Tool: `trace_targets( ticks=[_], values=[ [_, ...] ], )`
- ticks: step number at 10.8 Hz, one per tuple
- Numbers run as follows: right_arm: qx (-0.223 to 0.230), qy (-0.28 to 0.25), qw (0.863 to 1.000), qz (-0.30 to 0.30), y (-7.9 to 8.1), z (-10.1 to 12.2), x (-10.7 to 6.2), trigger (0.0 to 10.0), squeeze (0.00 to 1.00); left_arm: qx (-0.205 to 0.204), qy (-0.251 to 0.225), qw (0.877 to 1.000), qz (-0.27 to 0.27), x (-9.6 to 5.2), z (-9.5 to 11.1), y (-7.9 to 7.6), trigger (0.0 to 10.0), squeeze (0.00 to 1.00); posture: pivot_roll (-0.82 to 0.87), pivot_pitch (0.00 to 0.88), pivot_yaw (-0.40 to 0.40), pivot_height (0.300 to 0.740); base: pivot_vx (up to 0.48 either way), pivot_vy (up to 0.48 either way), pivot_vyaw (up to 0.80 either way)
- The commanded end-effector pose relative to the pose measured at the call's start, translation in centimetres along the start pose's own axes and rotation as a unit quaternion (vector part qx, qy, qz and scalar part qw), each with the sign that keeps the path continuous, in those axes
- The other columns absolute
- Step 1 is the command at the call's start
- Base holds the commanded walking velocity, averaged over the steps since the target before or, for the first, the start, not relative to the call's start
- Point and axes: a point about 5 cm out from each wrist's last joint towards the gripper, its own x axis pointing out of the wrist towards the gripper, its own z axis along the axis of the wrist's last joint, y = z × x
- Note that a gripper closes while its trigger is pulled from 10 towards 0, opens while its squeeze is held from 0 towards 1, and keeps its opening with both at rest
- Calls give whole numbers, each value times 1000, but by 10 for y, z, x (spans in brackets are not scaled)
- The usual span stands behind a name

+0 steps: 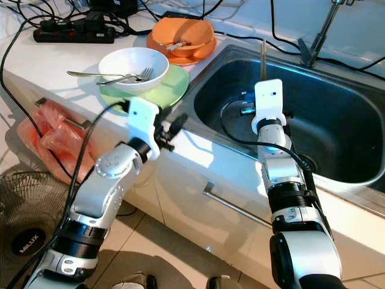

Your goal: Kitchen organization

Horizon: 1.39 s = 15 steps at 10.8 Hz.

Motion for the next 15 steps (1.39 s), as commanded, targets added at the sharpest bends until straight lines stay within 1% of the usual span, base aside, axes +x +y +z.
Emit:
trace_targets(
  ticks=[1, 2, 4, 7, 8, 9, 11, 12, 13, 14, 15],
  values=[
    [8, 8, 1000, 2, 0, 0, 1, 10000, 0, 0, 13, 1000, -9, 0, -5, -4, 10000, 0, 59, 86, -21, 740, 0, 0, 0],
    [11, 14, 1000, -1, -1, -3, 1, 10000, 1000, 0, 15, 1000, -7, -1, -6, -4, 10000, 0, 59, 86, -21, 740, 0, 0, 0],
    [14, 23, 1000, 0, -1, -6, 0, 10000, 1000, 2, 15, 1000, -3, -1, -5, -4, 10000, 0, 65, 93, -27, 740, 0, 0, 0],
    [17, 20, 1000, 1, 0, -5, 1, 10000, 1000, 17, 3, 1000, 24, -1, -2, 1, 10000, 0, 66, 92, -30, 740, 0, 0, 0],
    [19, 19, 1000, 0, 0, -4, 1, 10000, 1000, 43, -9, 998, 44, -1, 1, 4, 10000, 0, 67, 93, -30, 740, 0, 0, 0],
    [17, 18, 1000, -2, 0, -4, 1, 10000, 1000, 39, -19, 998, 54, -2, 4, 6, 10000, 0, 67, 93, -30, 740, 0, 0, 0],
    [19, 15, 1000, -4, -1, -3, 1, 10000, 1000, 51, -19, 997, 56, -2, 4, 6, 10000, 0, 67, 93, -30, 740, 0, 0, 0],
    [20, 7, 1000, 4, 1, -1, 1, 10000, 1000, 57, -32, 996, 62, -2, 6, 6, 10000, 0, 65, 90, -31, 740, 0, 0, 0],
    [14, -4, 1000, 4, 1, 1, 0, 10000, 0, 75, -45, 993, 74, -3, 9, 7, 10000, 0, 66, 85, -31, 740, 0, 0, 0],
    [-4, -51, 999, -14, -6, 16, 2, 10000, 0, 103, -72, 987, 102, -7, 16, 12, 10000, 0, 66, 85, -31, 740, 0, 0, 0],
    [-12, -86, 995, -46, -20, 31, 4, 10000, 0, 109, -80, 985, 111, -9, 18, 13, 10000, 0, 68, 77, -36, 740, 0, 0, 0]
  ],
)
